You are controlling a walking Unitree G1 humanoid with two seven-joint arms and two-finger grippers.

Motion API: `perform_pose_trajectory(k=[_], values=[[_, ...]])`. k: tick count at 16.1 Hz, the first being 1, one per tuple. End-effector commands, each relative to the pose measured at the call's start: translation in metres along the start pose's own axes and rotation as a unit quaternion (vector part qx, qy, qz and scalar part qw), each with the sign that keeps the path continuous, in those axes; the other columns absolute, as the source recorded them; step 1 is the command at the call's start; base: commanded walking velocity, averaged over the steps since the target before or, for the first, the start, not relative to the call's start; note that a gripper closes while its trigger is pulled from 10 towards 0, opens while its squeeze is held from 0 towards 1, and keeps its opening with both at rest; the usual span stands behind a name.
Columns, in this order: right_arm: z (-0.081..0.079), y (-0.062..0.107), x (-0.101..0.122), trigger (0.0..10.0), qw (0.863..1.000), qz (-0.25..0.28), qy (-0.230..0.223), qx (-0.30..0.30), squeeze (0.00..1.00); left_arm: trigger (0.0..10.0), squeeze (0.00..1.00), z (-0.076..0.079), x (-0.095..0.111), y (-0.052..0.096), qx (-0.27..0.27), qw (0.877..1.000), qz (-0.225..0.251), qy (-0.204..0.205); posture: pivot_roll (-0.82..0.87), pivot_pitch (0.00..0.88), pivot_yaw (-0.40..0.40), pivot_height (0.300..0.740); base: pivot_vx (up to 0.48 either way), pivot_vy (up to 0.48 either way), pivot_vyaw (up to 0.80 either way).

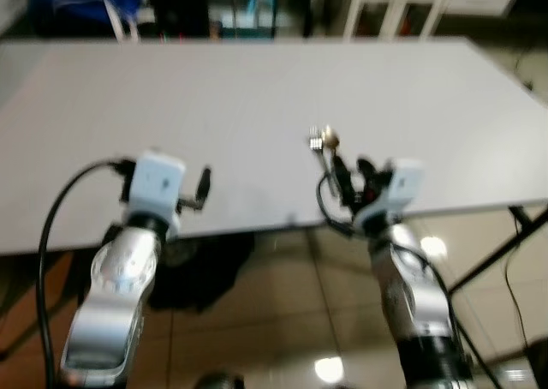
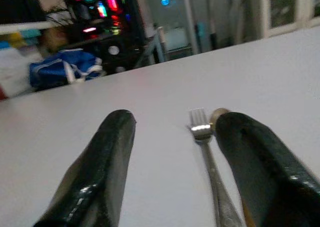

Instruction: Setting the table

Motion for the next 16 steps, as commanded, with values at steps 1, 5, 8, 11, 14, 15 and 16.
perform_pose_trajectory(k=[1,5,8,11,14,15,16], values=[[0.003,0.005,-0.002,10.0,1.000,-0.005,0.028,-0.009,1.00,10.0,0.00,0.005,-0.005,0.000,-0.002,1.000,-0.005,0.004,0.10,0.000,-0.034,0.740,0.000,0.480,0.00],[-0.010,0.006,-0.012,10.0,0.998,-0.033,0.050,0.018,1.00,10.0,0.00,0.007,-0.012,-0.005,-0.003,1.000,-0.010,-0.017,0.12,0.000,-0.046,0.740,0.000,0.480,0.00],[-0.007,0.004,-0.014,10.0,0.997,-0.039,0.065,0.017,1.00,10.0,0.00,0.009,-0.013,-0.004,-0.002,1.000,-0.009,-0.018,0.11,0.000,-0.043,0.740,0.000,0.480,0.18],[-0.008,0.001,-0.013,10.0,0.997,-0.039,0.054,0.026,1.00,10.0,0.00,0.021,-0.009,-0.009,-0.007,1.000,0.000,-0.006,0.12,0.000,-0.054,0.740,0.000,0.480,0.77],[-0.013,0.000,-0.009,10.0,0.998,-0.028,0.028,0.041,1.00,10.0,0.00,0.017,-0.009,-0.006,0.003,1.000,0.001,-0.005,0.14,0.000,-0.075,0.740,0.000,0.480,0.00],[-0.011,-0.001,-0.009,10.0,0.998,-0.027,0.033,0.039,1.00,10.0,0.00,0.017,-0.011,-0.005,0.005,1.000,-0.002,-0.005,0.14,0.000,-0.082,0.740,0.000,0.480,0.00],[-0.007,-0.002,-0.008,10.0,0.999,-0.026,0.039,0.026,1.00,10.0,0.00,0.017,-0.013,-0.004,0.005,1.000,-0.005,-0.008,0.14,0.000,-0.082,0.740,0.000,0.480,0.00]])
Point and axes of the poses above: a point about 5 cm out from each wrist's last joint towards the gripper, its own y axis pointing back from the gripper into the wrist, its own x axis along the axis of the wrist's last joint, z = x × y, the point moved 5 cm from there along -y, pointing out of the wrist towards the gripper, and after that the axes turned 6 degrees about -y, right-handed, at the moved point
